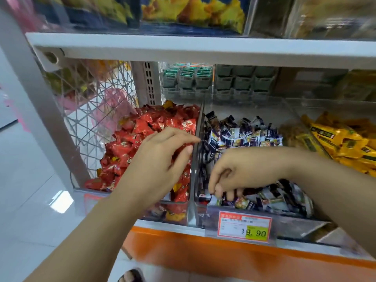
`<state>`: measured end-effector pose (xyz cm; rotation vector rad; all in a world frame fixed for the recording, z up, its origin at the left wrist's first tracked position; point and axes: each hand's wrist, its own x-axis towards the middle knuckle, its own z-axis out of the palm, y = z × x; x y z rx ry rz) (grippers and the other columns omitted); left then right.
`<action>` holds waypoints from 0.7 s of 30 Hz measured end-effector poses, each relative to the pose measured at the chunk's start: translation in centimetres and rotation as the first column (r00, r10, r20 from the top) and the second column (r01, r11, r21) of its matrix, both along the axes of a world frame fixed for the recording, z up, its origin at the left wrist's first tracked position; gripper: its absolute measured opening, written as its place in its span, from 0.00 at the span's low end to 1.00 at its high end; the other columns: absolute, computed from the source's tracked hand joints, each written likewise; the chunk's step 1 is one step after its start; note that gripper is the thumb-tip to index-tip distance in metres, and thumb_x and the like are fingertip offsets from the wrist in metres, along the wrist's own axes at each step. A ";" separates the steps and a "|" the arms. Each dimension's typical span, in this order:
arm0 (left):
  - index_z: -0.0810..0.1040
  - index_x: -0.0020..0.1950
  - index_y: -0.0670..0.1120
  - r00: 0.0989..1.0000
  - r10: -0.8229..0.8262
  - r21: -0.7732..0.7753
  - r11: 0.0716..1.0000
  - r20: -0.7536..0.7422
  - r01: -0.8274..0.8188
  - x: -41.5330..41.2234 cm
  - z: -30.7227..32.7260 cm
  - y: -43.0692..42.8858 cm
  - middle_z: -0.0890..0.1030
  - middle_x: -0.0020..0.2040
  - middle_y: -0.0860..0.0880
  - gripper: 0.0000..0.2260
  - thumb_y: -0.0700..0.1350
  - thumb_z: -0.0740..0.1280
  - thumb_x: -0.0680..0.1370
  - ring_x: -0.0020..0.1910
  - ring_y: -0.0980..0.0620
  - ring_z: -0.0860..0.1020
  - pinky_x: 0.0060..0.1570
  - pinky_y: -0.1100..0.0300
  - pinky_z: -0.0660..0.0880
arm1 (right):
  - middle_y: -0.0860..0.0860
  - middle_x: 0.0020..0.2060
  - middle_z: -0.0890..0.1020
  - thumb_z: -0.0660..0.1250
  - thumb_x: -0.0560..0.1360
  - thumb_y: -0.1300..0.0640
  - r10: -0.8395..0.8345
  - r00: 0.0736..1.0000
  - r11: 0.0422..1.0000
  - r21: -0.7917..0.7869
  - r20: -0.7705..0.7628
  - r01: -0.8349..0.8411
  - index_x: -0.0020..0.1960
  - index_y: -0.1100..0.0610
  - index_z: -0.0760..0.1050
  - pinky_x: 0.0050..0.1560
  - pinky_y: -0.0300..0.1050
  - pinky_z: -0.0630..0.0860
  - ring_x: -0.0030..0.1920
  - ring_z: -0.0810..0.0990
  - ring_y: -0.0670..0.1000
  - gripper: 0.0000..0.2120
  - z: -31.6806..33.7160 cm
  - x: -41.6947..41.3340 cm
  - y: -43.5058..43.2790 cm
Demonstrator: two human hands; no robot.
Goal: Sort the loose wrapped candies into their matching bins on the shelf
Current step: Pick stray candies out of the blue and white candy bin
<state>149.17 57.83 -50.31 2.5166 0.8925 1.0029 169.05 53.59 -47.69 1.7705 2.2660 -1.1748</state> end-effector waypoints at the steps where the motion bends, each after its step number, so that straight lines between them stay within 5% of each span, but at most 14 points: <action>1: 0.78 0.60 0.54 1.000 0.001 -0.001 1.000 0.004 -0.001 0.0 0.0 0.0 0.76 0.54 0.60 0.14 0.49 0.58 0.79 0.57 0.64 0.72 0.64 0.51 0.69 | 0.46 0.43 0.83 0.62 0.79 0.59 0.008 1.000 0.996 -0.090 -0.009 -0.009 0.55 0.54 0.79 0.40 0.34 0.78 0.36 0.80 0.38 0.09 -0.2 -0.2 -0.3; 3: 0.78 0.60 0.53 1.000 0.006 0.001 1.000 0.007 -0.006 0.1 0.0 -0.1 0.75 0.54 0.61 0.13 0.49 0.58 0.79 0.56 0.64 0.72 0.64 0.52 0.69 | 0.46 0.49 0.81 0.59 0.80 0.59 0.037 0.998 0.987 -0.160 0.045 -0.029 0.61 0.52 0.76 0.40 0.31 0.76 0.35 0.78 0.34 0.13 -1.0 -0.2 -0.3; 8: 0.78 0.59 0.54 1.000 0.010 -0.009 1.000 0.008 -0.010 0.2 0.1 -0.1 0.76 0.54 0.61 0.13 0.49 0.58 0.78 0.56 0.64 0.72 0.64 0.52 0.69 | 0.48 0.65 0.75 0.53 0.80 0.66 -0.008 0.997 0.997 -0.074 0.071 0.013 0.70 0.51 0.68 0.47 0.31 0.77 0.53 0.76 0.39 0.22 -1.7 0.2 1.1; 13: 0.78 0.60 0.53 1.000 0.011 -0.008 1.000 -0.001 -0.011 0.2 0.1 0.0 0.76 0.54 0.60 0.14 0.49 0.58 0.78 0.56 0.64 0.72 0.64 0.51 0.69 | 0.43 0.61 0.76 0.53 0.79 0.69 -0.198 0.980 0.980 0.004 -0.032 0.198 0.70 0.46 0.65 0.48 0.38 0.80 0.48 0.78 0.36 0.26 -1.2 1.6 1.9; 21: 0.78 0.60 0.54 1.000 0.018 -0.006 1.000 -0.002 -0.018 0.2 0.1 -0.1 0.76 0.54 0.61 0.14 0.49 0.58 0.79 0.56 0.64 0.72 0.65 0.49 0.69 | 0.46 0.66 0.71 0.54 0.79 0.68 -0.380 0.925 0.910 0.174 -0.020 0.377 0.69 0.49 0.69 0.51 0.49 0.81 0.56 0.79 0.47 0.24 -0.6 4.0 3.3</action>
